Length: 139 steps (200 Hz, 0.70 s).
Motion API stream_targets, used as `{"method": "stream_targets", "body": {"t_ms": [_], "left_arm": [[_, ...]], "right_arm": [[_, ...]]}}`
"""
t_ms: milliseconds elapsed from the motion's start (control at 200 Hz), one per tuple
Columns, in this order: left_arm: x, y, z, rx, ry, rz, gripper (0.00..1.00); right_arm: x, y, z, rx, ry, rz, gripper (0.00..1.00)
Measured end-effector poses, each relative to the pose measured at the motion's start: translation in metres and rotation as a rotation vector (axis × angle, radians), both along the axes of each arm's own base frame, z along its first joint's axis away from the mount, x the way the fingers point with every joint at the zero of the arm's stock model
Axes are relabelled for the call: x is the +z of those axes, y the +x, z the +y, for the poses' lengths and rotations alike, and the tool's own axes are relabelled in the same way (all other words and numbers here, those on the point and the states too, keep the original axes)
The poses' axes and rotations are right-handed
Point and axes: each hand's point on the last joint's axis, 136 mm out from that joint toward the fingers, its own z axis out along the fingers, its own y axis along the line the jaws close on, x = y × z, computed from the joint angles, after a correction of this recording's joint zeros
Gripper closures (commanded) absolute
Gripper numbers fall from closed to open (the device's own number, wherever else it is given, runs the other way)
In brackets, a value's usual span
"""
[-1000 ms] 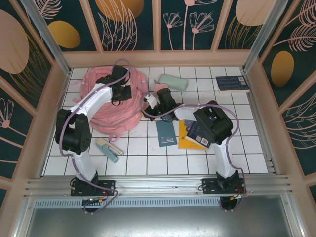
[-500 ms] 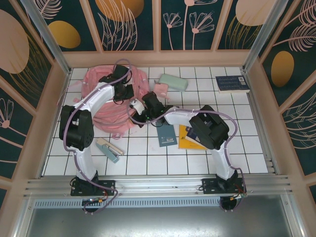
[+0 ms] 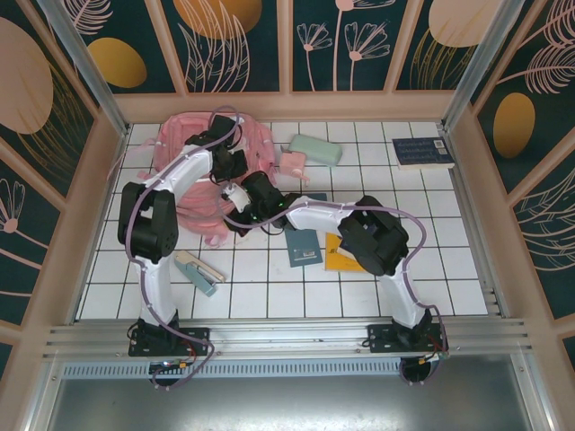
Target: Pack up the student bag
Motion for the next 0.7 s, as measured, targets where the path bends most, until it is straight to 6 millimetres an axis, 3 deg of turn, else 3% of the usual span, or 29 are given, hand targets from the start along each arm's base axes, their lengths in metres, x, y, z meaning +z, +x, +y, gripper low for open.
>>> {"method": "stream_targets", "body": {"t_ms": [240,365,460,530,626,696], "left_arm": [[0.000,0.014,-0.018,0.010,-0.119,-0.035,1.00],[0.003,0.018,-0.025,-0.007,-0.156,-0.056,0.69],[0.007,0.017,-0.026,-0.003,-0.168,-0.073,0.56],[0.015,0.009,-0.020,0.000,-0.160,-0.089,0.47],[0.035,-0.006,0.004,0.038,-0.125,-0.128,0.47],[0.060,-0.017,0.026,0.075,-0.084,-0.191,0.47]], "right_arm": [[-0.003,0.012,0.023,-0.067,0.043,0.130,0.94],[-0.005,0.016,0.028,-0.101,0.070,0.188,0.94],[-0.003,0.018,0.027,-0.113,0.119,0.235,0.93],[-0.007,0.016,0.022,-0.112,0.147,0.289,0.92],[-0.008,0.018,0.014,-0.106,0.181,0.356,0.91],[-0.005,0.022,0.009,-0.102,0.201,0.389,0.87]]}}
